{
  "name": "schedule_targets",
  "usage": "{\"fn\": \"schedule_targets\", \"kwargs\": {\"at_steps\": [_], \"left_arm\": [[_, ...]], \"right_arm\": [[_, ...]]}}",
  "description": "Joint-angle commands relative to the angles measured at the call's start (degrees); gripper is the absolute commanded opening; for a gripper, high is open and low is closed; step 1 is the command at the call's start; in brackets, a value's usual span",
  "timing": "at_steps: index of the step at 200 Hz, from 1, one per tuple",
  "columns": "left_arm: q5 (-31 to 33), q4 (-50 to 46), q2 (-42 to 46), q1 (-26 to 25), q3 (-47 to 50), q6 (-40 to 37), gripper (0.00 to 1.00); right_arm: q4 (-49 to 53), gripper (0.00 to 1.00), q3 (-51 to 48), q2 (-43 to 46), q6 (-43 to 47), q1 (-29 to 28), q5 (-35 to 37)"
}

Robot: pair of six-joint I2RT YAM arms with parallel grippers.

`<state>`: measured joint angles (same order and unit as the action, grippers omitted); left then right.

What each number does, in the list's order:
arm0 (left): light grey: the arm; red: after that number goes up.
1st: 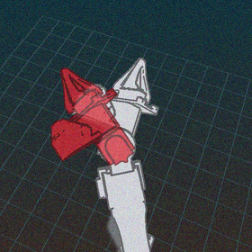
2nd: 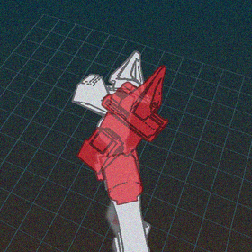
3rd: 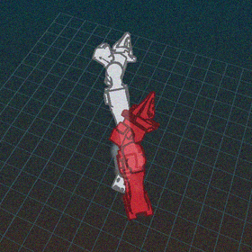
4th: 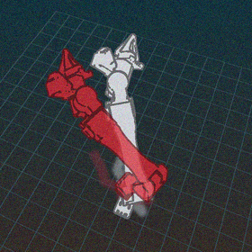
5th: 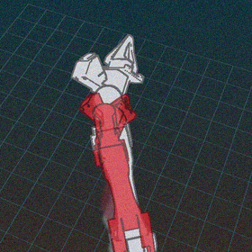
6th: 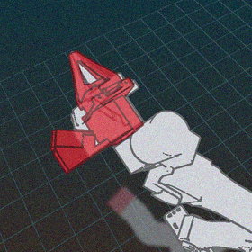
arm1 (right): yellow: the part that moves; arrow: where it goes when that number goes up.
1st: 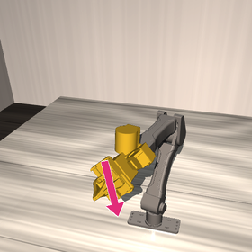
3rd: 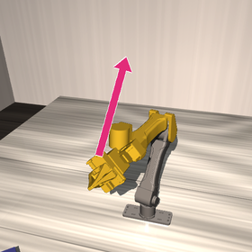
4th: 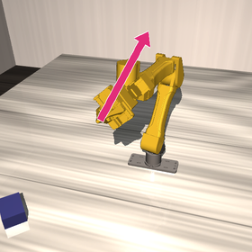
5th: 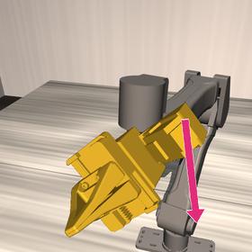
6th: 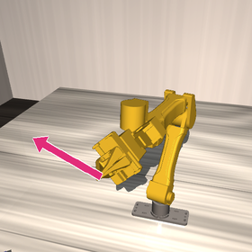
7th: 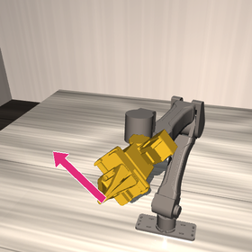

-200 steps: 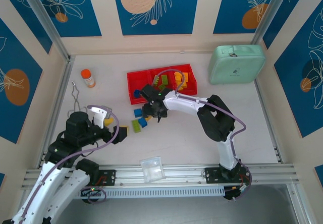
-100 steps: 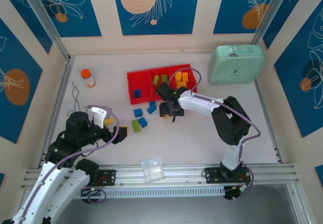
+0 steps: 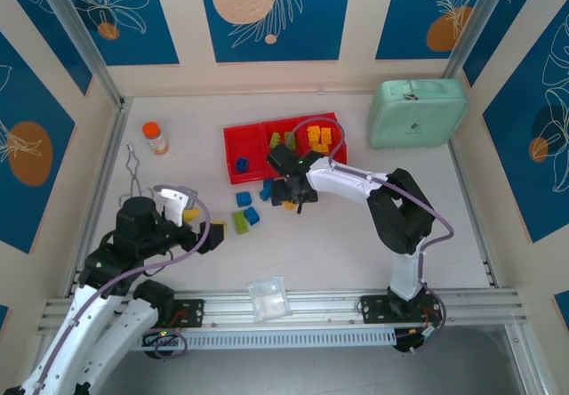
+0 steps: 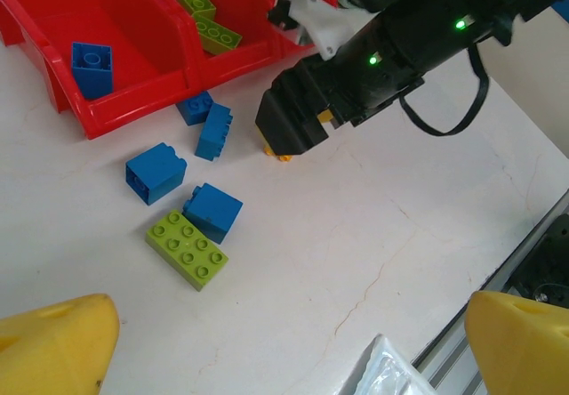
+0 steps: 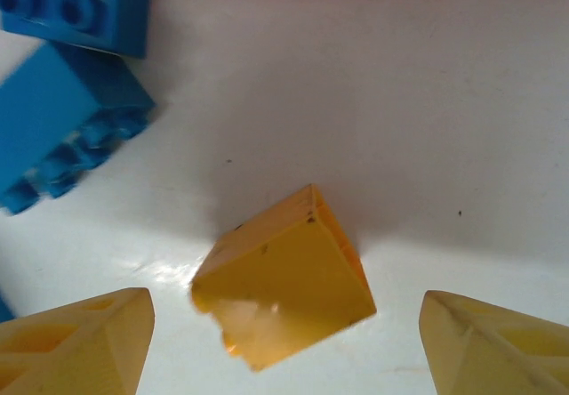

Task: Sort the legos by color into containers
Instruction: Pick up the lego from the center of the table.

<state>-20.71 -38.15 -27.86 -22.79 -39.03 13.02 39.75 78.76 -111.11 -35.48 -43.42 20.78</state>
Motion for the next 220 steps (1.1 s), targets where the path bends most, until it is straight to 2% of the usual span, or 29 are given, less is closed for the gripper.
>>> {"fn": "schedule_targets", "kwargs": {"at_steps": [1,45,92,118,154,183,220], "left_arm": [[0.4,0.6,0.0,-0.6,-0.3,-0.9,0.99],[0.6,0.6,-0.4,-0.6,-0.2,-0.9,0.99],[1.0,0.5,-1.0,-0.6,-0.3,-0.9,1.00],[1.5,0.4,-1.3,-0.5,-0.3,-0.9,1.00],[1.7,0.4,-1.3,-0.5,-0.3,-0.9,0.99],[1.7,0.3,-1.5,-0.6,-0.3,-0.9,0.99],[1.8,0.5,-1.4,-0.5,-0.3,-0.8,0.99]], "right_arm": [[1.0,0.79,1.1,-2.2,3.6,0.9,-1.7],[0.4,0.78,2.3,-3.7,9.0,1.7,-2.5],[-1.2,0.71,2.4,-3.9,13.6,1.7,-2.9],[0.2,0.64,3.3,-4.8,13.3,2.0,-2.9],[0.0,0.60,2.3,-4.8,12.9,2.0,-3.1],[2.3,0.48,3.3,-4.4,12.4,2.3,-2.2],[5.7,0.44,5.8,-0.8,13.8,3.1,0.2]]}}
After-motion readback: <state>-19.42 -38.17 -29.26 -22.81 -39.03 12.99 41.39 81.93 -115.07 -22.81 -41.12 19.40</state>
